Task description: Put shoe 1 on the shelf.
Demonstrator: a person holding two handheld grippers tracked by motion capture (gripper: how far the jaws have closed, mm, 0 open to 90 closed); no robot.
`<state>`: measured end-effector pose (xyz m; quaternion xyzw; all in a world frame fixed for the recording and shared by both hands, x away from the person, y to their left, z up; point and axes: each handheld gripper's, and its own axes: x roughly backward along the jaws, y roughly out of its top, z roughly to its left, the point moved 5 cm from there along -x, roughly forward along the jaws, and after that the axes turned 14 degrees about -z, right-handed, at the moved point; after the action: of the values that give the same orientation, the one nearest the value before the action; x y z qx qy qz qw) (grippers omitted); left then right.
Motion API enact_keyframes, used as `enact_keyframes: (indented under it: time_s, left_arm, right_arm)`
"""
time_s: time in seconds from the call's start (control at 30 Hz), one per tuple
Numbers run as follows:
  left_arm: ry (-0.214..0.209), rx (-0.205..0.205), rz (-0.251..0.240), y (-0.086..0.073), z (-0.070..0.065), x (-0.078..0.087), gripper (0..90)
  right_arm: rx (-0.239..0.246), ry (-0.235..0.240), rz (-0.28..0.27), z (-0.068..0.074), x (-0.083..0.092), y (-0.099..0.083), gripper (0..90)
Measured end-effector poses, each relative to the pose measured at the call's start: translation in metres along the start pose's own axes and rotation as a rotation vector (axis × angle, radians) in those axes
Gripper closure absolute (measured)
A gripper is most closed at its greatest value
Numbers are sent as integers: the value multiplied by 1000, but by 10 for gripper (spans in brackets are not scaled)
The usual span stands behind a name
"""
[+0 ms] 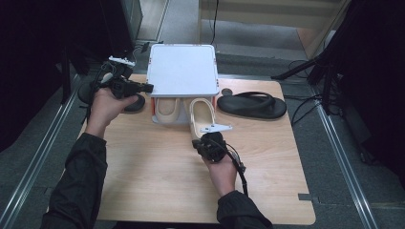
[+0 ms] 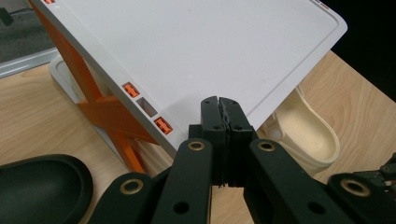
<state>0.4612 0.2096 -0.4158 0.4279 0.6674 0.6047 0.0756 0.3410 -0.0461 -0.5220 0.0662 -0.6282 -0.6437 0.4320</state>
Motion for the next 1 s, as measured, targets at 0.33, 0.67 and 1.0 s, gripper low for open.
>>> enact_keyframes:
  time_s: [0.33, 0.67, 1.0]
  left_arm:
    - [-1, 0, -2, 0, 0, 0, 899]
    - [-1, 1, -2, 0, 0, 0, 899]
    - [0, 0, 0, 0, 0, 0, 898]
  right_arm:
    - [-14, -30, 4, -17, 15, -16, 900]
    - [-40, -68, 13, -33, 17, -26, 900]
    - [-54, -81, 2, -39, 13, -27, 900]
